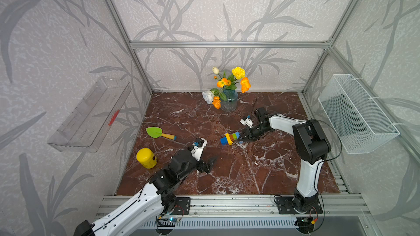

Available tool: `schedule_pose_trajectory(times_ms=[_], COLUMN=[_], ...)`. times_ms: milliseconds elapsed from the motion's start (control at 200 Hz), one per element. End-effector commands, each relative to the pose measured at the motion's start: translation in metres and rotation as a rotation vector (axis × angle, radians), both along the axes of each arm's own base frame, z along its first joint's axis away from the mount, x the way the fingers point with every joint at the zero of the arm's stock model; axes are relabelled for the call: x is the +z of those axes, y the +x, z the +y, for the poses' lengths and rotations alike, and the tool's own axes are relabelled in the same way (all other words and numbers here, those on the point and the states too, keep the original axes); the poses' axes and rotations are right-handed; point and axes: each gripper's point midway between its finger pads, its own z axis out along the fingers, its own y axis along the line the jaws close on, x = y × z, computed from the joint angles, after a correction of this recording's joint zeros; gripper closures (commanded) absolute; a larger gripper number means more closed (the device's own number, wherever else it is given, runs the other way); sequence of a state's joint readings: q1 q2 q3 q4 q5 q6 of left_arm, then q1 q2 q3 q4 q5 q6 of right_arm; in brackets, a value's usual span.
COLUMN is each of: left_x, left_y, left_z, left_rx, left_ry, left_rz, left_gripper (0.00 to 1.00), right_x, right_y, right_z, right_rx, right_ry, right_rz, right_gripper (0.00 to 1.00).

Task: Assemble the letter f with lego
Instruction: Adjust the lego brick at the center of the board.

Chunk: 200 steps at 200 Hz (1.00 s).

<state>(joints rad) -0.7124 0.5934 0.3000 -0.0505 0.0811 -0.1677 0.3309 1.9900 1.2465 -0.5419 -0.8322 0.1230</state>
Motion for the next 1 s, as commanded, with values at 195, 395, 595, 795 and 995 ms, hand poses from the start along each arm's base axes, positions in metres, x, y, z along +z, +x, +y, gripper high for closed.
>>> schedule_pose_trajectory(times_ms=[195, 395, 595, 795, 995], left_x=[0.007, 0.008, 0.008, 0.008, 0.009], left_y=[0.001, 0.001, 0.002, 0.002, 0.002], left_z=[-0.002, -0.002, -0.001, -0.001, -0.001], left_rx=[-0.007, -0.006, -0.003, -0.006, -0.003], left_ry=[-0.013, -0.014, -0.013, -0.013, -0.012], left_rz=[-0.024, -0.025, -0.025, -0.025, -0.023], left_gripper=[0.01, 0.01, 0.01, 0.01, 0.01], right_x=[-0.011, -0.003, 0.013, 0.017, 0.010], right_y=[-0.001, -0.002, -0.006, -0.015, -0.029], right_z=[-0.007, -0.011, -0.017, -0.020, -0.012], right_rx=[-0.018, -0.023, -0.042, -0.060, -0.043], right_ry=[-0.028, -0.038, -0.056, -0.057, -0.056], right_rz=[0.009, -0.022, -0.078, -0.100, -0.097], right_gripper=[0.58, 0.58, 0.61, 0.73, 0.83])
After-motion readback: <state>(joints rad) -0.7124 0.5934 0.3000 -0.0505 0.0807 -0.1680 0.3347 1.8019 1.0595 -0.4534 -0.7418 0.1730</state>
